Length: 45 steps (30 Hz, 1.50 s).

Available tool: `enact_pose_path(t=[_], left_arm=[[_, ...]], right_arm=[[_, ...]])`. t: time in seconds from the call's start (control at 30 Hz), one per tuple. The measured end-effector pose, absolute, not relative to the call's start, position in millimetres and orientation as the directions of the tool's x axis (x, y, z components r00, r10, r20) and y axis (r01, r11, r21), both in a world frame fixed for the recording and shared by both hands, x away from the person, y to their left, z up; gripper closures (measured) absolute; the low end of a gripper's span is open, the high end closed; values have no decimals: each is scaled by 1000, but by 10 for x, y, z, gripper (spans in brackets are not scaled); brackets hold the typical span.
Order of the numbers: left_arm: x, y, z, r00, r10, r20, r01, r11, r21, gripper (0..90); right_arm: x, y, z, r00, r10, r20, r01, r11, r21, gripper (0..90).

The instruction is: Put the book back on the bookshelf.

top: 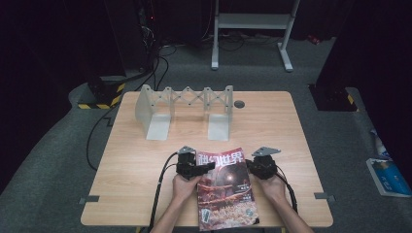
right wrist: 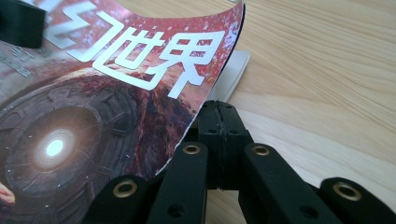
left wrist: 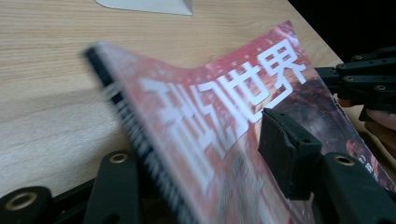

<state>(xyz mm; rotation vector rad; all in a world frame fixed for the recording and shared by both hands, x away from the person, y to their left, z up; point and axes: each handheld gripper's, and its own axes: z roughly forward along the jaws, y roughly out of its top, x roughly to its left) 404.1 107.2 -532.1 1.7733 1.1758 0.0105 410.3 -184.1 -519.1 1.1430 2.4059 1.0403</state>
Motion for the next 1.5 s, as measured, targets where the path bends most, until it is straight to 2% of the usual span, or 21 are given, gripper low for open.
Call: enact_pose_path(t=[0.3,0.5,0.83,1.13,1.5], left_arm=[[4062,1071,-5311,522,710,-472,714,-61,697,486],[4091,1061,-5260,472,738,-482,763,-68,643,626],[4072,1038,-5156,451,722,-525,778,-30,627,765],[4034,979,-4967,498,698,-515,753,-53,656,809],[3977,915,-4812,552,649,-524,730,-72,679,835]], right_arm=[[4102,-1733,-5190,-666,746,22,534,455,713,896],[4089,-1731,-5196,-666,746,14,527,457,717,895],[4070,-1746,-5191,-664,748,4,517,455,725,871],[4030,-1881,-5140,-636,771,20,512,403,758,815],[3922,-2203,-5177,-564,826,-3,517,356,778,650]])
